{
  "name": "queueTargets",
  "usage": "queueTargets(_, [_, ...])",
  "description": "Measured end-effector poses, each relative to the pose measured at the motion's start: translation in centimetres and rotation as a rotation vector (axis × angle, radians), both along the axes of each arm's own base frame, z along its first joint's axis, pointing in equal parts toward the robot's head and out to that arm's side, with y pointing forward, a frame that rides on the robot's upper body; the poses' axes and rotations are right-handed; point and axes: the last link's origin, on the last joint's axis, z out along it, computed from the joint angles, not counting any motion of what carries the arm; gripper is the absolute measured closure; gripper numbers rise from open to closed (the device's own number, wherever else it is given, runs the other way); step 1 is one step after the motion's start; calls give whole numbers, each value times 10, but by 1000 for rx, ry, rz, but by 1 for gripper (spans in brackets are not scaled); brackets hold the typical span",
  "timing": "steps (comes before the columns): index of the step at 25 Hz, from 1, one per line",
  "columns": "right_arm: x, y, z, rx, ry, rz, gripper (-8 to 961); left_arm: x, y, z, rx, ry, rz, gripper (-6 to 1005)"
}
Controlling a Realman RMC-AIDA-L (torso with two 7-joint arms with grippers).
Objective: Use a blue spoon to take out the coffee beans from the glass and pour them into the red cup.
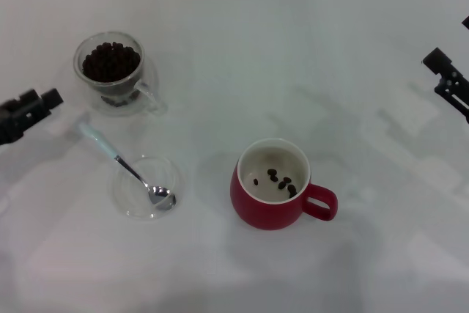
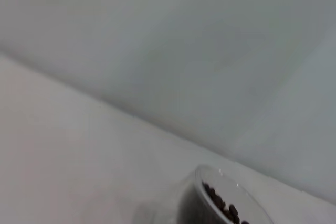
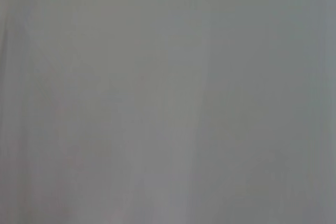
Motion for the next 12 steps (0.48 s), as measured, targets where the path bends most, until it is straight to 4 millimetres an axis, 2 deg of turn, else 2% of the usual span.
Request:
queueTargets(7, [-3, 0, 6, 38, 28, 19, 184, 8, 13, 19, 288, 172, -179, 355])
queueTargets(12, [-6, -2, 9, 70, 55, 35, 184, 6, 20, 22, 398, 258, -183, 357])
